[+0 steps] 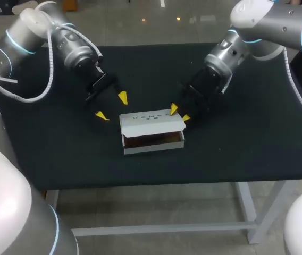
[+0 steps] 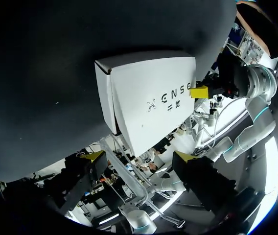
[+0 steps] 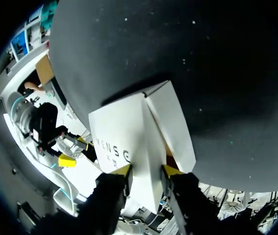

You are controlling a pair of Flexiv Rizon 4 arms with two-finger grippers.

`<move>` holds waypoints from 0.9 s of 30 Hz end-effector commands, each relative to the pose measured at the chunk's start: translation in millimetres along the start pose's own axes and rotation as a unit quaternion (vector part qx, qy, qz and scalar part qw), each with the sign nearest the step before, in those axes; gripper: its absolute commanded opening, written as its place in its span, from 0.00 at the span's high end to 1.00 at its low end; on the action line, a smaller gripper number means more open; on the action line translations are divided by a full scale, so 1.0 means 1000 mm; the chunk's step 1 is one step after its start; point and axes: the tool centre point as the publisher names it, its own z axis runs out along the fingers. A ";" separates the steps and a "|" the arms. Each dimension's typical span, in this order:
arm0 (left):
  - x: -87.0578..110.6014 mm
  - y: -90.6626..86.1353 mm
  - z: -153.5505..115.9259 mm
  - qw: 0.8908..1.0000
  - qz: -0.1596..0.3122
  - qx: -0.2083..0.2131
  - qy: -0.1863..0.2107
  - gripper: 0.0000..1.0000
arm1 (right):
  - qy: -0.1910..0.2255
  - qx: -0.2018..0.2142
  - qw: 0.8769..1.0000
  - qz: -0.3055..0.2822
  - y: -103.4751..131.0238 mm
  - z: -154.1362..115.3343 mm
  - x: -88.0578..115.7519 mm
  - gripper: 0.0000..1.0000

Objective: Assemble the packaging by folding the flat box into shape, placing the metal phone stand inside, and closing the box properly

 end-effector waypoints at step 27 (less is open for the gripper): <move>0.056 0.073 0.026 0.931 0.212 0.195 -0.223 0.00 | 0.001 0.001 1.000 0.001 0.002 0.000 -0.001 0.64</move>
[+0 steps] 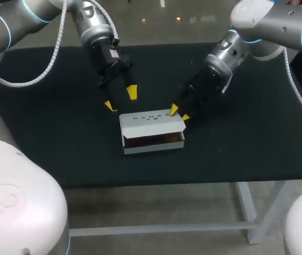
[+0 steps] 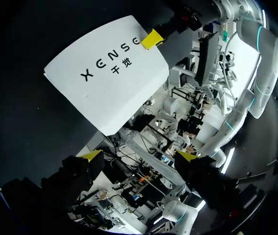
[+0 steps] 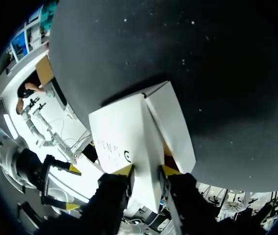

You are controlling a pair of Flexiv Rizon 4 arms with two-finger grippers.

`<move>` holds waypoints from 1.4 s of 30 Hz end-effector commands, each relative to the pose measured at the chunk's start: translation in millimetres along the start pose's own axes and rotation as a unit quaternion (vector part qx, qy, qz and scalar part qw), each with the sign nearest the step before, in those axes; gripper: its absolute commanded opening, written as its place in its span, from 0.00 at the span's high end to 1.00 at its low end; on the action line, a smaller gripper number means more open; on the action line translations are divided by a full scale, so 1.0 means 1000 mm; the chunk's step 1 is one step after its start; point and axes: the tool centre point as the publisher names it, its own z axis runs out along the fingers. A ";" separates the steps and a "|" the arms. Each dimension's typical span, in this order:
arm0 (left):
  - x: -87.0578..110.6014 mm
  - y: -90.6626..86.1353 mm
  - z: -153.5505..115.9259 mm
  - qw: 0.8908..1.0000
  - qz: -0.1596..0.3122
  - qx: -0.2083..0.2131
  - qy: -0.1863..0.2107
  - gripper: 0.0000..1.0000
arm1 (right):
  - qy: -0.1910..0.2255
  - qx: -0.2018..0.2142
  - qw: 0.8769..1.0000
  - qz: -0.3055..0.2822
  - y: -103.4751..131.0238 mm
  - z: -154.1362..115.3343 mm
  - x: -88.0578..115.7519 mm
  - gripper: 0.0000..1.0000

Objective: Assemble the packaging by folding the flat box into shape, placing the metal phone stand inside, and closing the box properly

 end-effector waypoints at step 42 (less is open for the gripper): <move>0.026 0.015 0.030 0.899 0.185 0.126 -0.377 0.00 | 0.000 0.001 1.000 0.000 0.001 0.000 0.000 0.62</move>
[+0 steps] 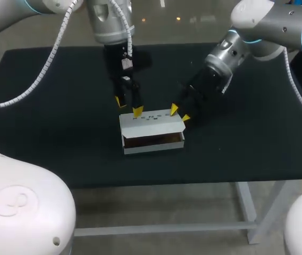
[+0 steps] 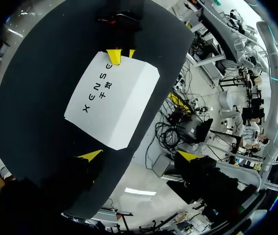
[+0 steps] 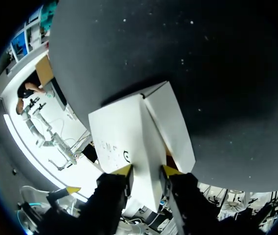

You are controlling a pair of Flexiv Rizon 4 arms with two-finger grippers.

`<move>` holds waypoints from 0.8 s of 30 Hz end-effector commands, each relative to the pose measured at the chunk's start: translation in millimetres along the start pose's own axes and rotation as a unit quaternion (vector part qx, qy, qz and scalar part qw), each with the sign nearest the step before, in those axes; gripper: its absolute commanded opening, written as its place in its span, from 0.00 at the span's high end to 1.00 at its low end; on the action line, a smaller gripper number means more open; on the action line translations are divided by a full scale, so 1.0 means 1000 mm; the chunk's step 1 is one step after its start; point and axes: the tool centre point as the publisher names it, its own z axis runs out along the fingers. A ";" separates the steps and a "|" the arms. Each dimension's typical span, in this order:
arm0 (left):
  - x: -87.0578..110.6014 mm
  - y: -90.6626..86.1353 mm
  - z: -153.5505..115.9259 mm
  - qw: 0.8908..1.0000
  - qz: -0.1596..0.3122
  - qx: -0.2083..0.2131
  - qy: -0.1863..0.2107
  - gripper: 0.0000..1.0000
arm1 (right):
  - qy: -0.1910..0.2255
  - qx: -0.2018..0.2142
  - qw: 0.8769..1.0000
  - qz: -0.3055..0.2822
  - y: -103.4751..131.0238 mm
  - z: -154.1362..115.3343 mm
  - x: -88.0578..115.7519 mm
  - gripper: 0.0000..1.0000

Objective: Assemble the packaging by folding the flat box into shape, placing the metal phone stand inside, and closing the box properly

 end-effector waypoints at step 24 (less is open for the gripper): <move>-0.018 -0.010 0.028 0.973 0.156 -0.012 -0.170 0.00 | 0.000 0.001 1.000 -0.001 0.001 0.001 0.000 0.64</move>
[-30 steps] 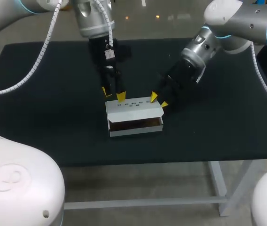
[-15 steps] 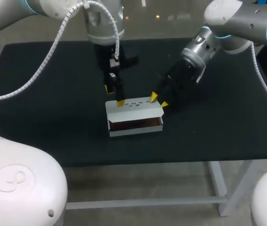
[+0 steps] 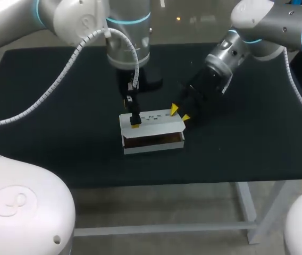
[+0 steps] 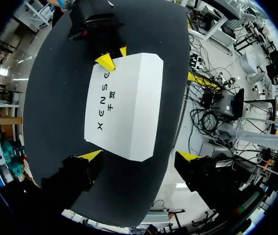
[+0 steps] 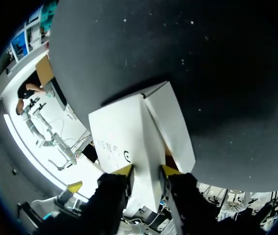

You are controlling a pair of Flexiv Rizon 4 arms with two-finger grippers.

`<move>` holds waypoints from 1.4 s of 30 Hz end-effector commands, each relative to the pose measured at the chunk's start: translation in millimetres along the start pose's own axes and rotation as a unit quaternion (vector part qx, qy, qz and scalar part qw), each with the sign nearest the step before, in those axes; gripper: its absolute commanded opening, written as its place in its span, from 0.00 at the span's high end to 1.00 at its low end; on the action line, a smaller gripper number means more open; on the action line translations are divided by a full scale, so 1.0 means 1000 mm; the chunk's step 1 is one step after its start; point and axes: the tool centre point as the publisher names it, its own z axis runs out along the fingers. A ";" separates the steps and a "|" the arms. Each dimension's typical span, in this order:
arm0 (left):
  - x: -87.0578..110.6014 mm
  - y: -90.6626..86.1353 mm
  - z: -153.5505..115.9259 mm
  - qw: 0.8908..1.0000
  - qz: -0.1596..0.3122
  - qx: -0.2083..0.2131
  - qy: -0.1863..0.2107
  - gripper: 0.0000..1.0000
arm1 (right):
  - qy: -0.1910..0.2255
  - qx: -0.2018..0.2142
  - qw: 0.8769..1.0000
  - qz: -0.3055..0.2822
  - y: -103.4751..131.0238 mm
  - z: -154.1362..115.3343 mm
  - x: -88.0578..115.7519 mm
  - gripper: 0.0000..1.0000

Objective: Assemble the packaging by folding the flat box into shape, placing the metal phone stand inside, and closing the box properly

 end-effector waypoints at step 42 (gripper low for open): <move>-0.020 -0.023 0.070 0.996 0.009 0.040 0.077 0.24 | 0.000 0.002 1.000 -0.001 0.001 0.001 0.000 0.64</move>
